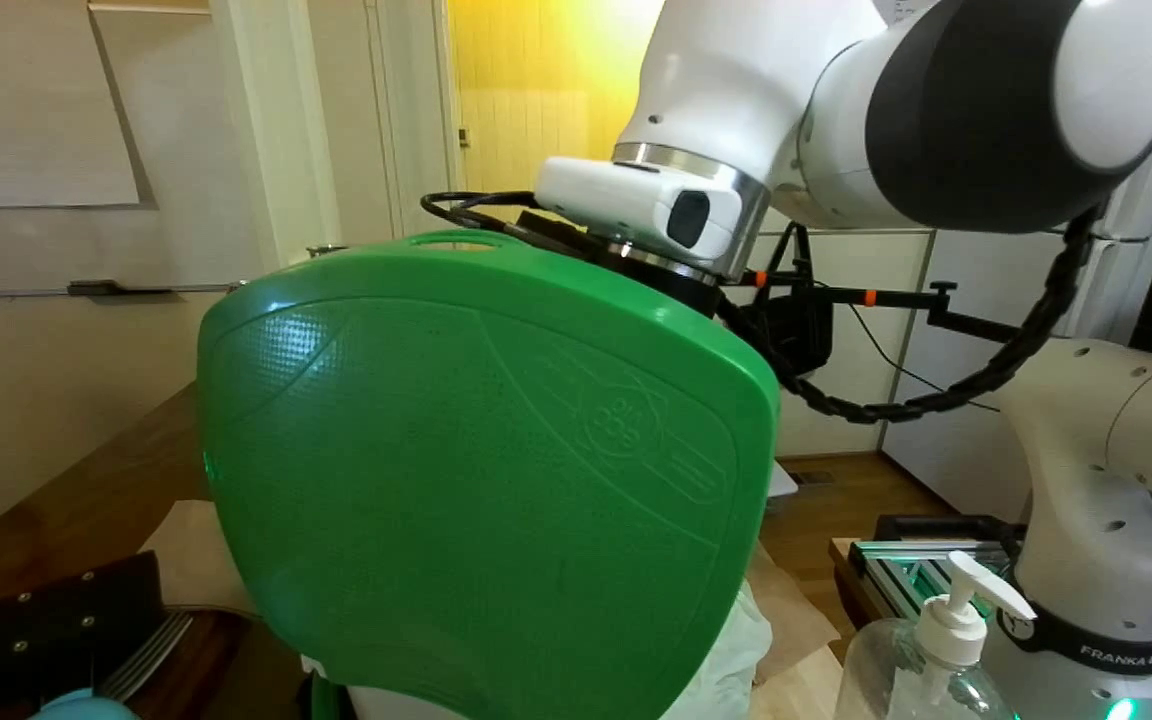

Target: Put the blue cloth and white box in the bin at the same time

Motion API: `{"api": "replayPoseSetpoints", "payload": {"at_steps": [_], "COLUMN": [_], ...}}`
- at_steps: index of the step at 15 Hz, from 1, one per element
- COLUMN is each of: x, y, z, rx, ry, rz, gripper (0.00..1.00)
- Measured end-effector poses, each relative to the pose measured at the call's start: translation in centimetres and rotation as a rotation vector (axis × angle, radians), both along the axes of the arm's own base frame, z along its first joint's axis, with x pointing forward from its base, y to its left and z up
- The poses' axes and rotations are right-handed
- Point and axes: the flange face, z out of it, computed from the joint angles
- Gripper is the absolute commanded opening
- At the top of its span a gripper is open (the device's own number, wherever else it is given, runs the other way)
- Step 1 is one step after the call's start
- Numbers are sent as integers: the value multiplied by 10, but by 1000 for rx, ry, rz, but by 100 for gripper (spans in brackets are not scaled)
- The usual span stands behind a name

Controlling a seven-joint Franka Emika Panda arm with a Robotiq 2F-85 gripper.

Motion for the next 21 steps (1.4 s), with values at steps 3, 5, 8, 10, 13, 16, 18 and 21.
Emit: {"api": "replayPoseSetpoints", "payload": {"at_steps": [3, 5, 8, 10, 13, 16, 18, 21], "x": [7, 13, 23, 28, 33, 35, 36, 34], "y": [-10, -15, -19, -18, -16, -18, -22, -33], "z": [-4, -7, -12, -17, -21, -16, -11, 1], "rx": [50, 79, 117, 132, 140, 149, 156, 153], "ry": [-47, -84, -130, -146, -150, -155, -163, -176], "rz": [-50, -82, -124, -140, -151, -169, -194, -253], "gripper": [89, 99, 100, 100, 100, 100, 100, 100]}}
